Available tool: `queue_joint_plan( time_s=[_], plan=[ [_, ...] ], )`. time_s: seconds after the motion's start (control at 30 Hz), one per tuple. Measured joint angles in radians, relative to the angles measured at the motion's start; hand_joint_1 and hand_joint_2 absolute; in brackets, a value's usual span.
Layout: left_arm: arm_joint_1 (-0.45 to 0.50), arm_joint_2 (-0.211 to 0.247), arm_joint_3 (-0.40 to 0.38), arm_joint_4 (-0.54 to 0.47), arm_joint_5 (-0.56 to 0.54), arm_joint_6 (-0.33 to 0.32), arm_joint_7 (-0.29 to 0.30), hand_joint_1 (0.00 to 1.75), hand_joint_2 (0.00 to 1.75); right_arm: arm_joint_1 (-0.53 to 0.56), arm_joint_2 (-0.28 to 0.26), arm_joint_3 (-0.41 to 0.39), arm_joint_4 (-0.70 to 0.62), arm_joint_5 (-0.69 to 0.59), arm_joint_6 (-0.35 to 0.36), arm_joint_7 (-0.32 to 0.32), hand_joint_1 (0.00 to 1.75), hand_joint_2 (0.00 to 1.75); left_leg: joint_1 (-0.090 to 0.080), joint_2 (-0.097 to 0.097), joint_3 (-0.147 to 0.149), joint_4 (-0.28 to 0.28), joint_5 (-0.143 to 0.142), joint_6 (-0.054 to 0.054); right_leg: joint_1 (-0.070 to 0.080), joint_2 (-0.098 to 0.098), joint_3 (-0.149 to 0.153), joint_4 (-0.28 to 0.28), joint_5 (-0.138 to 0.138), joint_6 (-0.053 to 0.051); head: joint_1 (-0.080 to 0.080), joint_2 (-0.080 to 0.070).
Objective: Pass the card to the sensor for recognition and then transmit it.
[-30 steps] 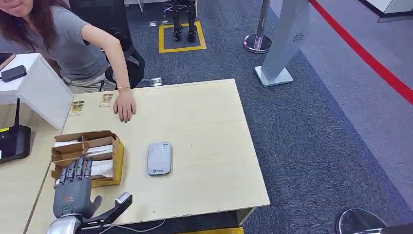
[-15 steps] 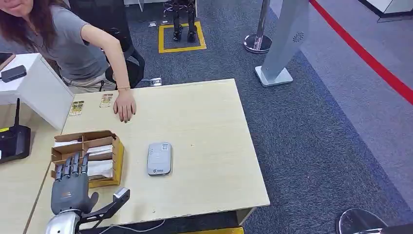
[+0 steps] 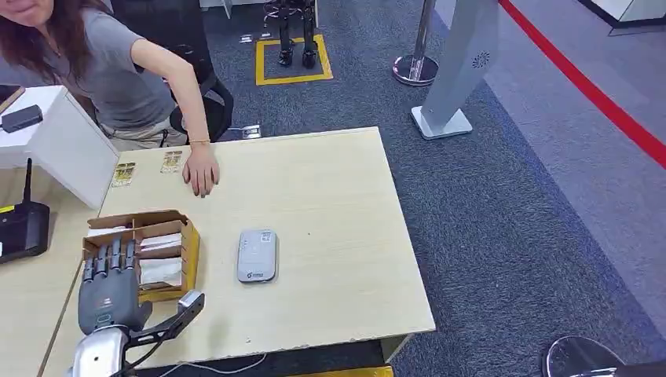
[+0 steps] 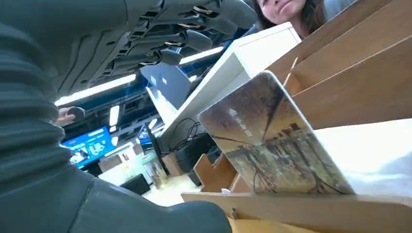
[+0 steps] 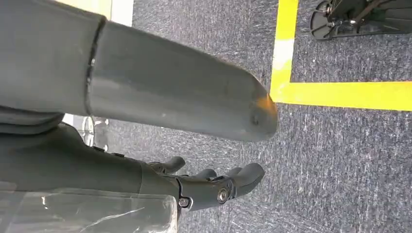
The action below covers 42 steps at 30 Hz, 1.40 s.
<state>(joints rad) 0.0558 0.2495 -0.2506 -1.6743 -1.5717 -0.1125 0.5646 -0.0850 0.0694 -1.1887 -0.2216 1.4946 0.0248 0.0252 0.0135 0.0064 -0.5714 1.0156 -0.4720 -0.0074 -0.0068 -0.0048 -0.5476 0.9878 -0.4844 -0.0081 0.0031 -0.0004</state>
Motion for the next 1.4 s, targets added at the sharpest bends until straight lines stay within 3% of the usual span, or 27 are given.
queue_joint_plan(
  time_s=[0.2, 0.23, 0.27, 0.3, 0.33, 0.4, 0.57, 0.6, 0.63, 0.7, 0.73, 0.77, 0.8, 0.9, 1.0, 1.4],
  plan=[
    [-0.011, 0.003, -0.001, 0.021, 0.0, -0.003, 0.002, 0.0, 1.75, 0.0, 0.0, 0.0, 0.0, 0.0, -0.001, 0.002, 0.0, 0.0, 0.0, 0.0, 0.0, 0.0, 0.0, 0.0, 0.0, 0.0, 0.0, 0.0, 0.0, 0.0, 0.0, 0.0],
    [-0.011, 0.003, -0.002, 0.023, 0.0, -0.003, 0.002, 0.07, 1.75, 0.0, 0.0, 0.0, 0.0, 0.0, -0.001, 0.002, 0.0, 0.0, 0.0, 0.0, 0.0, 0.0, 0.0, 0.0, 0.0, 0.0, 0.0, 0.0, 0.0, 0.0, 0.0, 0.0],
    [-0.013, 0.003, -0.003, 0.026, 0.0, -0.003, 0.002, 0.28, 1.75, -0.001, 0.0, 0.0, 0.0, 0.0, -0.001, 0.003, 0.0, 0.0, 0.0, 0.0, 0.0, 0.0, 0.0, 0.0, 0.0, 0.0, 0.0, 0.0, 0.0, 0.0, 0.0, 0.0],
    [-0.014, 0.003, -0.004, 0.029, 0.0, -0.003, 0.002, 0.63, 1.75, -0.001, 0.0, 0.0, 0.0, 0.0, -0.001, 0.003, 0.0, 0.0, 0.0, 0.0, 0.0, 0.0, 0.0, 0.0, 0.0, 0.0, 0.0, 0.0, 0.0, 0.0, 0.0, 0.0],
    [-0.015, 0.003, -0.004, 0.031, 0.0, -0.005, -0.001, 0.7, 1.75, -0.001, 0.0, 0.0, 0.0, 0.0, -0.001, 0.003, 0.0, 0.0, 0.0, 0.0, 0.0, 0.0, 0.0, 0.0, 0.0, 0.0, 0.0, 0.0, 0.0, 0.0, 0.0, 0.0],
    [-0.016, 0.002, -0.004, 0.033, 0.0, -0.005, -0.015, 0.63, 1.75, 0.0, 0.0, 0.0, 0.0, 0.0, -0.001, 0.004, 0.0, 0.0, 0.0, 0.0, 0.0, 0.0, 0.0, 0.0, 0.0, 0.0, 0.0, 0.0, 0.0, 0.0, 0.0, 0.0],
    [-0.018, -0.003, -0.004, 0.039, 0.0, 0.008, -0.033, 0.66, 1.75, 0.0, 0.0, 0.0, 0.0, -0.001, -0.001, 0.004, 0.0, 0.0, 0.0, 0.0, 0.0, 0.0, 0.0, 0.0, 0.0, 0.0, 0.0, 0.0, 0.0, 0.0, 0.0, 0.0],
    [-0.018, -0.004, -0.004, 0.04, 0.0, 0.011, -0.036, 0.63, 1.75, 0.0, 0.0, 0.0, 0.0, -0.002, -0.001, 0.004, 0.0, 0.0, 0.0, 0.0, 0.0, 0.0, 0.0, 0.0, 0.0, 0.0, 0.0, 0.0, 0.0, 0.0, 0.0, 0.0],
    [-0.018, -0.005, -0.004, 0.041, 0.0, 0.014, -0.038, 0.45, 1.75, 0.0, 0.0, 0.0, 0.0, -0.002, -0.001, 0.004, 0.0, 0.0, 0.0, 0.0, 0.0, 0.0, 0.0, 0.0, 0.0, 0.0, 0.0, 0.0, 0.0, 0.0, 0.0, 0.0],
    [-0.019, -0.006, -0.004, 0.045, 0.0, 0.022, -0.043, 0.72, 1.75, 0.0, 0.0, 0.0, 0.0, -0.001, -0.001, 0.004, 0.0, 0.0, 0.0, 0.0, 0.0, 0.0, 0.0, 0.0, 0.0, 0.0, 0.0, 0.0, 0.0, 0.0, 0.0, 0.0],
    [-0.019, -0.007, -0.005, 0.046, 0.0, 0.024, -0.044, 0.99, 1.75, 0.0, 0.0, 0.0, 0.0, -0.002, -0.001, 0.004, 0.0, 0.0, 0.0, 0.0, 0.0, 0.0, 0.0, 0.0, 0.0, 0.0, 0.0, 0.0, 0.0, 0.0, 0.0, 0.0],
    [-0.019, -0.007, -0.006, 0.047, 0.0, 0.029, -0.045, 0.99, 1.75, 0.0, 0.0, 0.0, 0.0, -0.002, -0.001, 0.003, 0.0, 0.0, 0.0, 0.0, 0.0, 0.0, 0.0, 0.0, 0.0, 0.0, 0.0, 0.0, 0.0, 0.0, 0.0, 0.0],
    [-0.02, -0.007, -0.006, 0.047, 0.0, 0.032, -0.047, 1.4, 1.75, 0.0, 0.0, 0.0, 0.0, -0.002, -0.001, 0.003, 0.0, 0.0, 0.0, 0.0, 0.0, 0.0, 0.0, 0.0, 0.0, 0.0, 0.0, 0.0, 0.0, 0.0, 0.0, 0.0],
    [-0.023, -0.008, -0.015, 0.05, 0.0, 0.041, -0.052, 1.45, 1.75, 0.0, 0.0, 0.0, 0.0, -0.002, -0.001, 0.003, 0.0, 0.0, 0.0, 0.0, 0.0, 0.0, 0.0, 0.0, 0.0, 0.0, 0.0, 0.0, 0.0, 0.0, 0.0, 0.0],
    [-0.023, -0.01, -0.02, 0.052, 0.0, 0.045, -0.061, 1.75, 1.75, 0.0, 0.0, 0.0, 0.0, -0.005, -0.001, 0.002, 0.0, 0.0, 0.0, 0.0, 0.0, 0.0, 0.0, 0.0, 0.0, 0.0, 0.0, 0.0, 0.0, 0.0, 0.0, 0.0],
    [-0.023, -0.021, -0.023, 0.053, 0.0, 0.058, -0.097, 1.75, 1.75, 0.0, 0.0, 0.0, 0.0, -0.008, -0.001, -0.002, 0.0, 0.0, 0.0, 0.0, 0.0, 0.0, 0.0, 0.0, 0.0, 0.0, 0.0, 0.0, 0.0, 0.0, 0.0, 0.0]
  ],
)
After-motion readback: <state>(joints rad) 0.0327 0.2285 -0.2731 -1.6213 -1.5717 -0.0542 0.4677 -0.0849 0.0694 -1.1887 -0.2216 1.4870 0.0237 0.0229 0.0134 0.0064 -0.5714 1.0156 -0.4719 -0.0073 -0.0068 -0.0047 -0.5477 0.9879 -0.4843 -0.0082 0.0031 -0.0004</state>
